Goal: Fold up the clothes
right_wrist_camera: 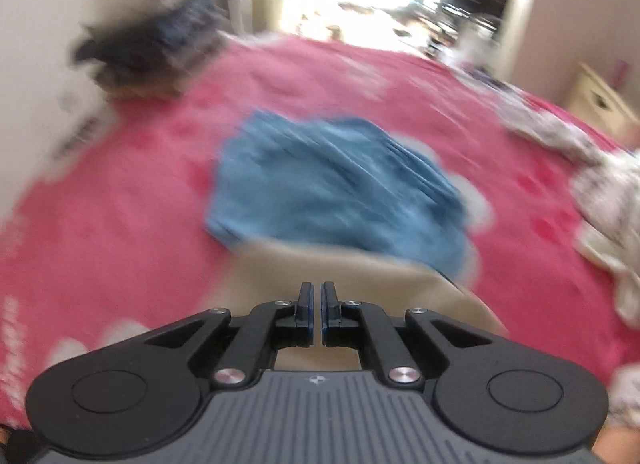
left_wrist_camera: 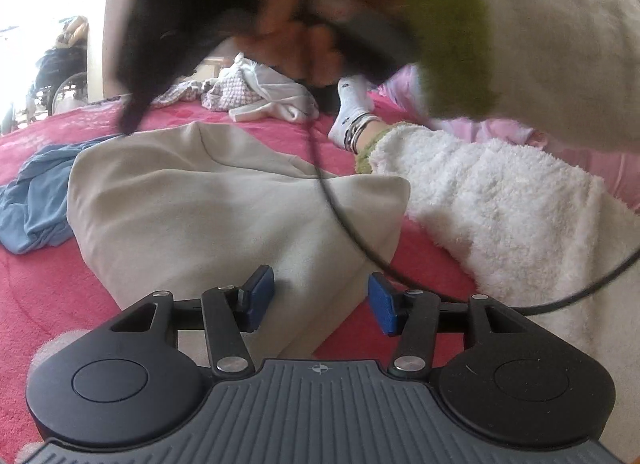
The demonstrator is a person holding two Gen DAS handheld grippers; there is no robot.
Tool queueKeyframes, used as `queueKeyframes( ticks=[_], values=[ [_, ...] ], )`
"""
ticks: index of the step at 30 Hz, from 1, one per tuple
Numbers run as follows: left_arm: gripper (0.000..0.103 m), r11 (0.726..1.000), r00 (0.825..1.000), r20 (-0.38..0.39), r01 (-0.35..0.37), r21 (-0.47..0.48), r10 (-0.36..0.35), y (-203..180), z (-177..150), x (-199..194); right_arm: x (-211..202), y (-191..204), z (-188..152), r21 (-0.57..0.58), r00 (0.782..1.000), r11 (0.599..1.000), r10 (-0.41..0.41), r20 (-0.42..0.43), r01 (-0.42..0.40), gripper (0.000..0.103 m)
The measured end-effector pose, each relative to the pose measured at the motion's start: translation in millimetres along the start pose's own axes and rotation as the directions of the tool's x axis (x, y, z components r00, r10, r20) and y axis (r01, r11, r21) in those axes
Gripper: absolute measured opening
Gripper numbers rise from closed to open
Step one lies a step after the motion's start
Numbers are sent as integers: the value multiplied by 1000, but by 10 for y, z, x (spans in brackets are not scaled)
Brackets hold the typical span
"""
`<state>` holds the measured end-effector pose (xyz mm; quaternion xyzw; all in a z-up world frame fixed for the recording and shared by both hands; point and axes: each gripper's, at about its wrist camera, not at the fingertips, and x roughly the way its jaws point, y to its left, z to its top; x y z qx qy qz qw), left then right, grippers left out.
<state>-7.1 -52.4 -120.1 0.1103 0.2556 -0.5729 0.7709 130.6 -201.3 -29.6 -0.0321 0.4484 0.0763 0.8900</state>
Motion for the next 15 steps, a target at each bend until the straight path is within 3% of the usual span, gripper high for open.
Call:
queueKeyframes(
  ticks=[2,4,7,9,12,15],
  values=[
    [52,1000,1000,1,-6,9,6,-6,-2,-1,351,-12,-31,-8,998,1000,-19,-59,18,0],
    [52,1000,1000,6,-7,7,7,-4,3,-11,707,-125,-159,-15,986,992,-124,-110,123,0],
    [52,1000,1000,5,13,-20,-13,32,14,-23,682,-139,-76,-11,983,990,-141,-122,141,0],
    [52,1000,1000,6,14,-9,-14,19,12,-10,498,-33,34,-67,987,989,-140,-82,135,2],
    [52,1000,1000,6,16,-10,-16,23,19,-10,211,100,218,-93,1000,996,-13,26,16,2],
    [52,1000,1000,7,25,-18,-25,57,14,-19,344,218,219,-146,998,987,66,8,-64,2]
  ],
)
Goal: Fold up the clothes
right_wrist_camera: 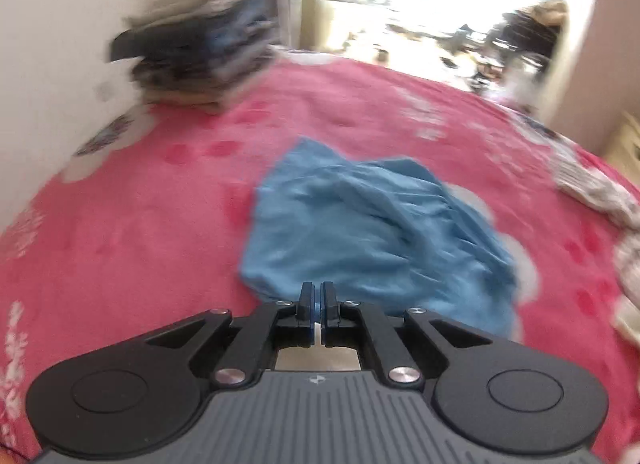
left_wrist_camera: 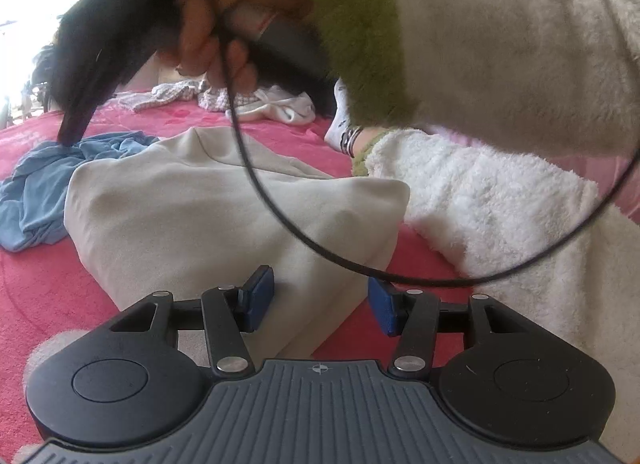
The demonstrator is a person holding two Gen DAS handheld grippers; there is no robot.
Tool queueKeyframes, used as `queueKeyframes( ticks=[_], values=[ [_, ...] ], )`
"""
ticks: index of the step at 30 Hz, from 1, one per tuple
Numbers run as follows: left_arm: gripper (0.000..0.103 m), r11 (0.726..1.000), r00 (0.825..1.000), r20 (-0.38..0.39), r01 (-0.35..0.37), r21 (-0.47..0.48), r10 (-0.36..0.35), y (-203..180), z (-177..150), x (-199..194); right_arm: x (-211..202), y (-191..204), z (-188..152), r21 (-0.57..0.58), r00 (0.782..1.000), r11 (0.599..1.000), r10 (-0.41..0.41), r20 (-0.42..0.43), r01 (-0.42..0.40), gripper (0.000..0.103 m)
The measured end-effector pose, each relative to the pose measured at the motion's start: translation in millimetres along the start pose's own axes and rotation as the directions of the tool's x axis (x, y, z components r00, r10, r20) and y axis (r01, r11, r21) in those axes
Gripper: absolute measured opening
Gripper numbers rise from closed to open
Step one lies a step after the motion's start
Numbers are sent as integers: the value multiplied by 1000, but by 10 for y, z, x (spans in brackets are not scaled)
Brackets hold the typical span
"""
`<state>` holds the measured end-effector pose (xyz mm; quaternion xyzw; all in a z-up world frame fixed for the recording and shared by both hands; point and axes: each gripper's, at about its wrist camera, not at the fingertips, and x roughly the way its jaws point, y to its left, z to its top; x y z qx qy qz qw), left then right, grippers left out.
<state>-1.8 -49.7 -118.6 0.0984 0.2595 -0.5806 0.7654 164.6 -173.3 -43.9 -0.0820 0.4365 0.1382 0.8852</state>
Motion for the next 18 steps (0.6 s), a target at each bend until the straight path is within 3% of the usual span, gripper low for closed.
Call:
queueKeyframes(
  ticks=[2,4,8,10,14,18],
  values=[
    [52,1000,1000,7,-17,9,17,-12,-11,-11,434,-11,-190,-27,995,999,-36,-98,33,2],
    [52,1000,1000,8,-6,-7,6,24,-15,-26,575,-119,-254,56,995,998,-23,-96,29,1],
    [52,1000,1000,7,5,-20,-5,23,-28,-43,356,-85,-70,31,998,999,-34,-48,36,3],
    [52,1000,1000,8,0,-4,0,2,-40,-46,172,-69,-33,33,999,999,38,9,-38,3],
    [52,1000,1000,9,-1,-10,1,41,-29,-38,432,74,-346,-85,998,996,9,-66,-15,1],
    [51,999,1000,12,20,-44,-20,77,24,-72,206,2,-268,27,1000,1000,14,-27,-13,0]
  ],
)
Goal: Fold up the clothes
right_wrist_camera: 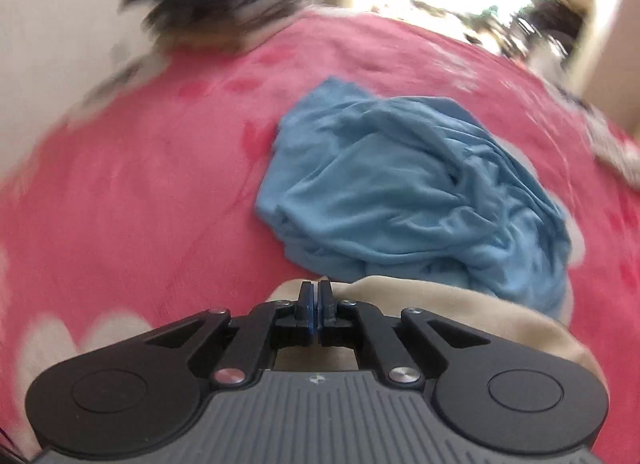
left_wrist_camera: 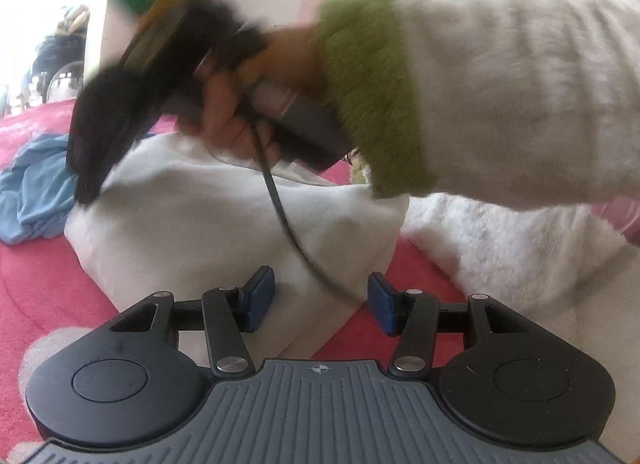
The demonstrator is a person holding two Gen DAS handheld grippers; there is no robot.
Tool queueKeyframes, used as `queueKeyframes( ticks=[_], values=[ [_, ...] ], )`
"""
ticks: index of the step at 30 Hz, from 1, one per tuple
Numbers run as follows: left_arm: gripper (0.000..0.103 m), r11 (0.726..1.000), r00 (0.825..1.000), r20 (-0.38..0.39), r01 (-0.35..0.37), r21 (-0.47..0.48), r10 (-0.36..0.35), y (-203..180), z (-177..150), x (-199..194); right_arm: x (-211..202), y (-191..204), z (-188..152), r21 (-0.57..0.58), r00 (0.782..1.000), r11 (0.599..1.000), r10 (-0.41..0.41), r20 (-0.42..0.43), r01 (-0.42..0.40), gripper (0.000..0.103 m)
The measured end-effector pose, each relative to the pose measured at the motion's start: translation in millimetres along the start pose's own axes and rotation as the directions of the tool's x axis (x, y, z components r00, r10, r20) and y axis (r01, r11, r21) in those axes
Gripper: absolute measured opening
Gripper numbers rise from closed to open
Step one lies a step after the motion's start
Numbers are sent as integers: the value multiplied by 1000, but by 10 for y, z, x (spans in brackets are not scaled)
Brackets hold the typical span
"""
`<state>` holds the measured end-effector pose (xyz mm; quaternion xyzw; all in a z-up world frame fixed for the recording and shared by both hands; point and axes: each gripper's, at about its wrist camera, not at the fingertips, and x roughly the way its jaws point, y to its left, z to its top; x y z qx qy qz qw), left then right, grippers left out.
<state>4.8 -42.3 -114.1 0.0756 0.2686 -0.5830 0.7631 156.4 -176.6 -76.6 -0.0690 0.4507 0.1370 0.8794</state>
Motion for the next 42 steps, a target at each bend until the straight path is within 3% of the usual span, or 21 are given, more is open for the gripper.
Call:
queueKeyframes(
  ticks=[3,7,11,14,16,23,26,29,33,37,39,42],
  values=[
    [51,999,1000,10,-13,35,13,-74,48,-78,-493,19,-91,-31,998,999,-33,47,34,4],
    [51,999,1000,14,-9,48,9,-158,80,-208,-932,-25,-343,14,997,999,-30,65,29,4],
    [51,994,994,-90,-48,101,57,-291,-79,-91,-540,-87,-845,110,994,991,-63,-92,73,1],
    [50,990,984,-161,-49,133,71,-413,-169,-47,-529,-108,-1019,185,996,979,-74,-55,83,0],
    [50,991,986,-150,-53,119,71,-455,-128,-175,-701,-116,-975,227,996,970,-83,-33,89,5],
    [53,989,989,-50,-133,58,136,-418,107,-601,-1462,177,-1071,146,994,987,-84,74,73,5],
    [53,978,974,-102,-197,73,204,-363,97,-391,-1339,247,-1260,138,996,986,-92,5,90,4],
    [53,978,965,-162,-196,76,206,-359,2,-259,-1124,192,-1488,140,997,988,-72,8,71,2],
    [53,990,975,-171,-136,44,141,-447,91,-547,-1330,-118,-1483,259,997,966,-8,73,-11,1],
    [53,992,992,-123,0,-127,-16,-346,222,-915,-1596,-412,-1526,341,988,940,-31,151,-23,5],
    [53,973,995,-57,64,-220,-78,-260,280,-1059,-1661,-566,-1583,403,981,915,-63,186,-18,5],
    [53,912,982,65,187,-365,-175,-134,347,-1234,-1656,-764,-1692,477,974,879,-102,203,-7,5]
  ],
)
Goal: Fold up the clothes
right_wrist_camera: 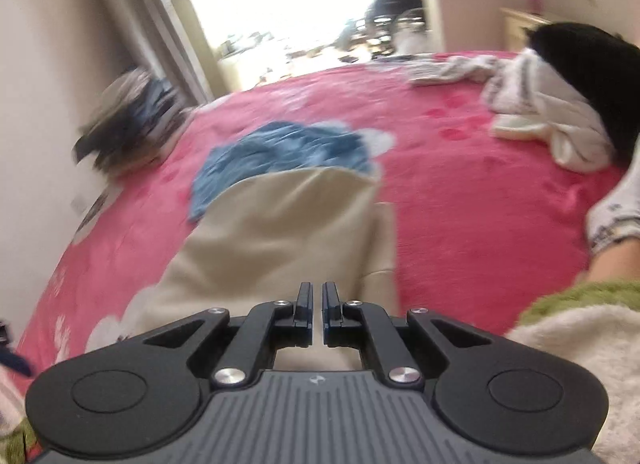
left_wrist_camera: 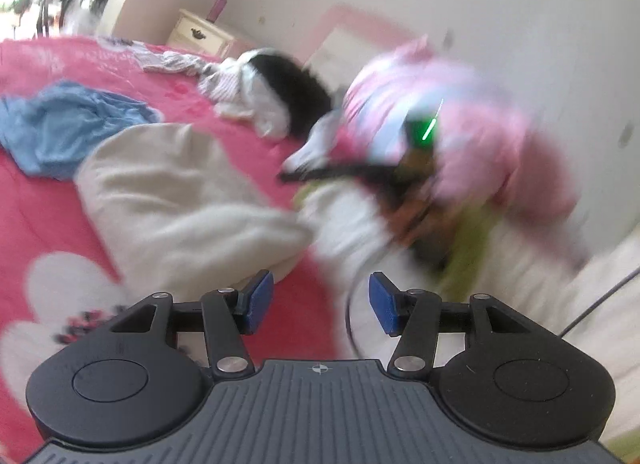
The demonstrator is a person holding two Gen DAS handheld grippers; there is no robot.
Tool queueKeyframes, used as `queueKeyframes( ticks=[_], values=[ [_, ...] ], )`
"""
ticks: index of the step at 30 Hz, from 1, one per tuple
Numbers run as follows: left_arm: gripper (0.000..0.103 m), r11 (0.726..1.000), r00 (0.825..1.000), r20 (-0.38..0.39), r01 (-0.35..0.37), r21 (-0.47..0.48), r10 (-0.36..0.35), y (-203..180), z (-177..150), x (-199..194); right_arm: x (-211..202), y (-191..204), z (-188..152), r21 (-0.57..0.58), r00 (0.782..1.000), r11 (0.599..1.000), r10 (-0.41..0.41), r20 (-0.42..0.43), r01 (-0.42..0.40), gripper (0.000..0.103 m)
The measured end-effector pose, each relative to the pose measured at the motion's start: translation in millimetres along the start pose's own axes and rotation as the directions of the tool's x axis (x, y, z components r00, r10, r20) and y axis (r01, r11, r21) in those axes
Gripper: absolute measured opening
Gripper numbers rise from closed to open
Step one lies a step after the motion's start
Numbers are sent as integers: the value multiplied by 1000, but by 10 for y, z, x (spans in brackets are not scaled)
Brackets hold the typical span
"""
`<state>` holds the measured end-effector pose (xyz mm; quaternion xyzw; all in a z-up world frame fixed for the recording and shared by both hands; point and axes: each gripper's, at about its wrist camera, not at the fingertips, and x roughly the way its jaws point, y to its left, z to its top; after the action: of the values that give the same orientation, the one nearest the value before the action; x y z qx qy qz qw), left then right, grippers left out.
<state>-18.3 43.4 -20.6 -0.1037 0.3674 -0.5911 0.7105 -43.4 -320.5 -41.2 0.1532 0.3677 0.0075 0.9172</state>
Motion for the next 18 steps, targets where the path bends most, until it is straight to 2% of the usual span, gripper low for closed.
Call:
queueKeyframes(
  ticks=[1,3,4,5,6,7,8,10,12,15,18],
  values=[
    [53,1000,999,31,8,-24,-7,-2,35,-26,29,-58,-27,26,1000,1000,2,-2,-2,5],
    [53,995,995,26,-100,-2,100,-33,87,74,65,-93,-89,59,999,998,38,-4,-37,5],
    [53,988,988,24,-155,11,154,-49,112,126,66,-77,-121,62,998,996,62,-2,-62,5],
    [52,965,967,0,-255,57,255,-60,107,265,56,-43,-151,57,996,994,88,4,-88,5],
    [52,930,934,-21,-352,108,356,-71,101,407,41,11,-182,46,994,993,109,8,-109,5],
    [50,885,893,-37,-438,160,449,-65,72,591,23,77,-210,31,993,993,116,9,-116,5],
    [45,829,842,-47,-517,214,537,-58,42,776,8,141,-236,18,993,993,117,8,-117,5],
    [40,726,757,-36,-609,319,652,-44,-42,1077,-38,279,-299,-10,994,994,109,3,-109,5],
    [38,656,710,-13,-644,394,704,-53,-131,1288,-95,421,-360,-37,996,995,92,-4,-92,5],
    [35,640,701,-16,-642,422,713,-76,-228,1437,-33,522,-481,-76,997,997,26,-76,-32,5],
    [36,616,687,-18,-638,462,726,-100,-312,1504,218,630,-603,-150,979,986,-95,-182,68,0]
  ],
)
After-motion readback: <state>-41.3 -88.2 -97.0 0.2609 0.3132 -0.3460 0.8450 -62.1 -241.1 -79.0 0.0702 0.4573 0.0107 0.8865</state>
